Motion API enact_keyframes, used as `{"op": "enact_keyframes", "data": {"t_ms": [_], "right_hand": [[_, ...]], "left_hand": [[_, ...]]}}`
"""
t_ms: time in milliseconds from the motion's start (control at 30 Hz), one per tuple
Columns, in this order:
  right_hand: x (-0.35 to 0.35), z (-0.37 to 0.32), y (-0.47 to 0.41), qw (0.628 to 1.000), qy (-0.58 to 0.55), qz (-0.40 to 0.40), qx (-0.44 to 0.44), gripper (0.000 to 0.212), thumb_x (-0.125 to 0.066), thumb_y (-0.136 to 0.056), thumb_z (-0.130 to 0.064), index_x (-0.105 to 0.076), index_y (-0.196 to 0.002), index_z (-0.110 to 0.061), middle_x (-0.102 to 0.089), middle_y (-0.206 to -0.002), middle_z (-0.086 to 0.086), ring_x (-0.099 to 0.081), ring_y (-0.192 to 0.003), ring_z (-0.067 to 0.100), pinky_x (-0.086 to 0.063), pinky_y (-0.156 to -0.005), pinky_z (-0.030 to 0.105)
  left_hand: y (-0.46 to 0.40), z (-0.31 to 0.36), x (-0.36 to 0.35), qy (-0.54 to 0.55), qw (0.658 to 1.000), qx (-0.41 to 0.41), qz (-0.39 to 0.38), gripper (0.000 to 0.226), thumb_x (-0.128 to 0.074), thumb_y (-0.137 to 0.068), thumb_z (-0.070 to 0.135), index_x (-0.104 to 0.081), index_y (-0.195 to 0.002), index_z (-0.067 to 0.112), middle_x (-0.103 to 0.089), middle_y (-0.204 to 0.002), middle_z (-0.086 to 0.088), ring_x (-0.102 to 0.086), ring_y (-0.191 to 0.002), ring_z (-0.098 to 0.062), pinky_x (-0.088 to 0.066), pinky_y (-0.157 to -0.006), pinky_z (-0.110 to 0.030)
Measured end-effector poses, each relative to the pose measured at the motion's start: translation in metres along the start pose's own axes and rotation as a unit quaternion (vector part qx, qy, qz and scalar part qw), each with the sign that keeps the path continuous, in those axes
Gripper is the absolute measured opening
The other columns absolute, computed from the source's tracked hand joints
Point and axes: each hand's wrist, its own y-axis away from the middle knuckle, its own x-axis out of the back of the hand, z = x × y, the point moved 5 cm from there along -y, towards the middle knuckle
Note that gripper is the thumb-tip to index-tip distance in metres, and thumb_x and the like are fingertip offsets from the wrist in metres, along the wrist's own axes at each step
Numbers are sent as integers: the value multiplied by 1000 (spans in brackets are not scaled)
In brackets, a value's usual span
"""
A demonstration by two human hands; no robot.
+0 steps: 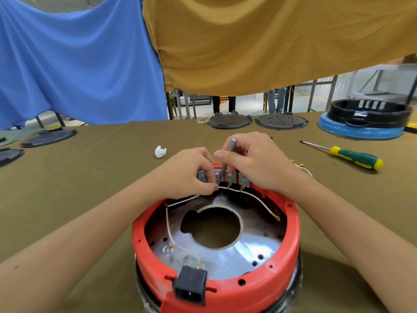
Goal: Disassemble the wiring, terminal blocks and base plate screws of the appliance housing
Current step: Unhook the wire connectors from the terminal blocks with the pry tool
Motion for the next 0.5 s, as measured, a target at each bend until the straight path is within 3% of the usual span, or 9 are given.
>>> {"op": "enact_keyframes", "data": {"t_ms": [167, 333, 500], "right_hand": [[-2, 2, -2, 1000, -6, -25, -16, 23, -69, -93, -32, -68, -73, -21, -69, -61, -6, -55, -51, 3, -44, -53, 17], [-2, 6, -6, 998, -36, -31, -53, 26, -66, -95, -31, -67, -72, -20, -69, -60, -3, -60, -57, 11, -52, -66, 37], [-1, 7, -2, 998, -32, -11, -54, 26, -66, -95, -31, -66, -71, -21, -69, -60, -6, -59, -55, 4, -47, -61, 26]], "left_hand": [[-1, 0, 0, 0, 1000, -3, 0, 10, -78, -80, 26, -73, -71, 25, -48, -89, 19, -52, -82, 3, -41, -82, -25], [0, 1, 0, 1, 1000, -4, 1, 9, -78, -80, 26, -75, -72, 24, -53, -98, 13, -55, -91, -2, -41, -87, -26], [1, 0, 0, 0, 1000, 1, 2, 8, -78, -80, 26, -75, -73, 22, -55, -103, 11, -56, -95, -5, -41, -91, -27]]}}
